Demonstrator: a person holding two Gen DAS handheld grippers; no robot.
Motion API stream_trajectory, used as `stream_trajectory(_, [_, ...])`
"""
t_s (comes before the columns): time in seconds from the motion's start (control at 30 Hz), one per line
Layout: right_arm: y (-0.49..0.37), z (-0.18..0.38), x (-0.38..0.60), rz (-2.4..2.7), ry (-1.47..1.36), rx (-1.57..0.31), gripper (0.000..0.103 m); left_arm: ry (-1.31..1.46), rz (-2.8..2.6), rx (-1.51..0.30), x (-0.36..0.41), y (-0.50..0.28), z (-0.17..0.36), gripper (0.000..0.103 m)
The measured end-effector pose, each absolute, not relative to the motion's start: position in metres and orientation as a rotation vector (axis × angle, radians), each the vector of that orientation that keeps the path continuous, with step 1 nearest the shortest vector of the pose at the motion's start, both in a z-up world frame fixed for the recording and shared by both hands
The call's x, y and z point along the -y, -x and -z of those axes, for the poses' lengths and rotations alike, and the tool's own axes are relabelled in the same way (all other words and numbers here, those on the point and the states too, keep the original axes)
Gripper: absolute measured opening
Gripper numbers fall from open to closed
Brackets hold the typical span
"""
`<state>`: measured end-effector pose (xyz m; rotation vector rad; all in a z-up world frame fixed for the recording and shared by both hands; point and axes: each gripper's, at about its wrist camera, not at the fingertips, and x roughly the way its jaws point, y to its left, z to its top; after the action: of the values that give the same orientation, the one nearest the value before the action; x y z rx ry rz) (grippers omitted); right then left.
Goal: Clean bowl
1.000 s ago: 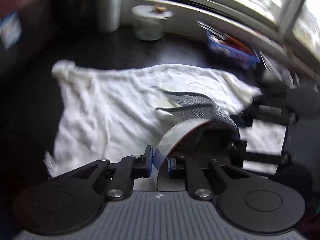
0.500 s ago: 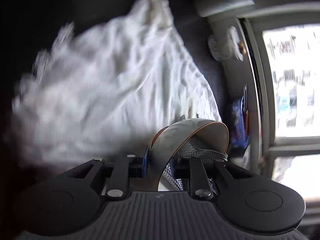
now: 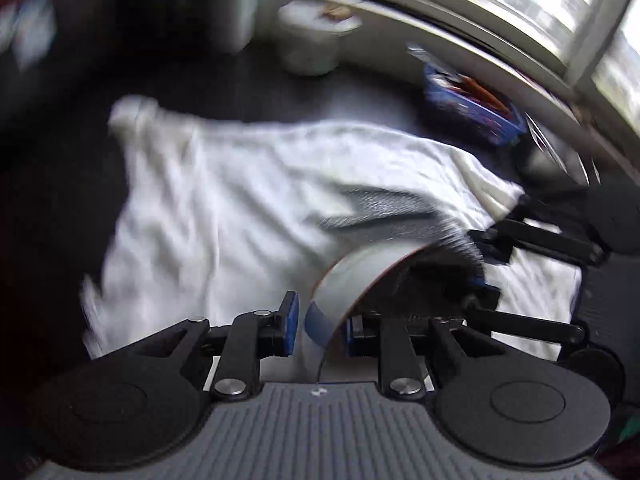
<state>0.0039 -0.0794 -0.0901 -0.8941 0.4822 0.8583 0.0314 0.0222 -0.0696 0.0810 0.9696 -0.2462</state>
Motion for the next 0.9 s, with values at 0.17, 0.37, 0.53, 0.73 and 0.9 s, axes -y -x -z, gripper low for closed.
stream_trajectory(0.17, [-0.007, 0.091, 0.086, -0.871, 0.882, -0.517, 0.017, 0.081, 0.206, -0.998, -0.041, -0.034, 0.074, 0.018])
stream_trajectory(0.37, [-0.028, 0.092, 0.086, -0.848, 0.646, -0.679, 0.02, 0.342, 0.109, -1.01, -0.069, -0.03, 0.086, 0.018])
stream_trajectory(0.53, [-0.048, 0.099, 0.102, -0.835, 0.312, -0.851, 0.02, 0.755, 0.033, -0.998, -0.109, -0.021, 0.113, 0.023])
stream_trajectory(0.73, [-0.054, 0.091, 0.12, -0.796, 0.146, -0.872, 0.019, 1.273, -0.005, -1.044, -0.134, -0.007, 0.166, 0.023])
stream_trajectory(0.9, [-0.048, 0.086, 0.112, -0.776, 0.32, -0.784, 0.017, 1.067, 0.079, -1.066, -0.118, -0.018, 0.152, 0.022])
